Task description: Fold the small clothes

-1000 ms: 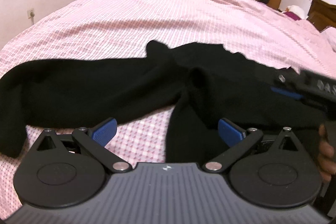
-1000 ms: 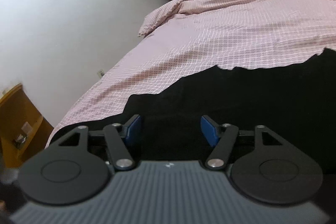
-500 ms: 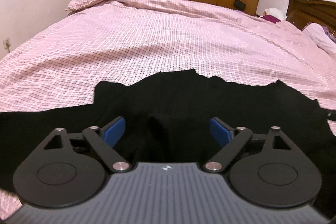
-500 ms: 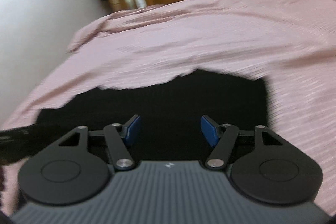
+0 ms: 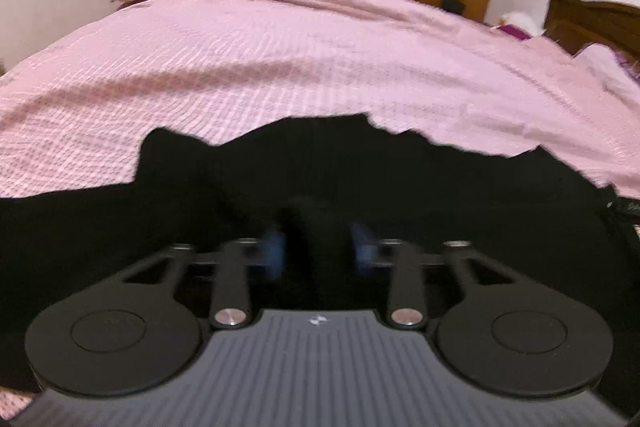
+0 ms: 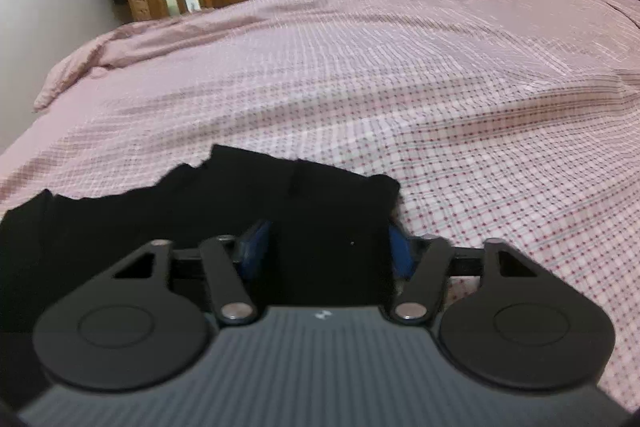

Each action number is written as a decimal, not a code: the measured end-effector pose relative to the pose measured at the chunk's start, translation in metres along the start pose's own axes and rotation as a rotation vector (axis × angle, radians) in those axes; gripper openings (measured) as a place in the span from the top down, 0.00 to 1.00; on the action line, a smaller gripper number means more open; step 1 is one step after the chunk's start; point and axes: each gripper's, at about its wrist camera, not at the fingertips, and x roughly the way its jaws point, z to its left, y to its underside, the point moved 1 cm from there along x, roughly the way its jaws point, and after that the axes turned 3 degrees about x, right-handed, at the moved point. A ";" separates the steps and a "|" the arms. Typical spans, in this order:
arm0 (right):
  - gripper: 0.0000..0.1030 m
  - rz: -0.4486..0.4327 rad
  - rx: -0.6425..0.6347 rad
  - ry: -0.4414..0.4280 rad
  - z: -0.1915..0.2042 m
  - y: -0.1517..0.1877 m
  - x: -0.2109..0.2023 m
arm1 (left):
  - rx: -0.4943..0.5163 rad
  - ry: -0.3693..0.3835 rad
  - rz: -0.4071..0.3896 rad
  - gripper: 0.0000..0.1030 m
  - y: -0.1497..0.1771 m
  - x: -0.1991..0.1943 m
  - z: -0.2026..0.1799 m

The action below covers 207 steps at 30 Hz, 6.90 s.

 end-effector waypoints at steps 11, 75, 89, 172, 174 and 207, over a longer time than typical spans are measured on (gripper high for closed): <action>0.89 -0.090 -0.021 0.073 0.000 -0.002 0.000 | 0.081 -0.090 -0.023 0.81 -0.017 0.039 -0.008; 0.39 0.169 -0.057 -0.080 0.082 0.117 -0.147 | -0.501 -0.334 -0.043 0.23 0.071 -0.114 0.166; 0.37 0.150 -0.034 -0.102 0.076 0.120 -0.148 | -0.448 -0.503 -0.242 0.89 0.047 -0.132 0.178; 0.36 0.117 -0.336 -0.425 0.230 0.087 -0.147 | -0.045 -0.243 0.123 0.35 0.066 -0.138 0.044; 0.36 0.123 -0.370 -0.446 0.247 0.088 -0.142 | -0.059 -0.252 0.123 0.35 0.068 -0.139 0.050; 0.95 -0.120 -0.080 -0.225 0.147 0.009 -0.148 | -0.068 -0.227 0.094 0.35 0.065 -0.138 0.042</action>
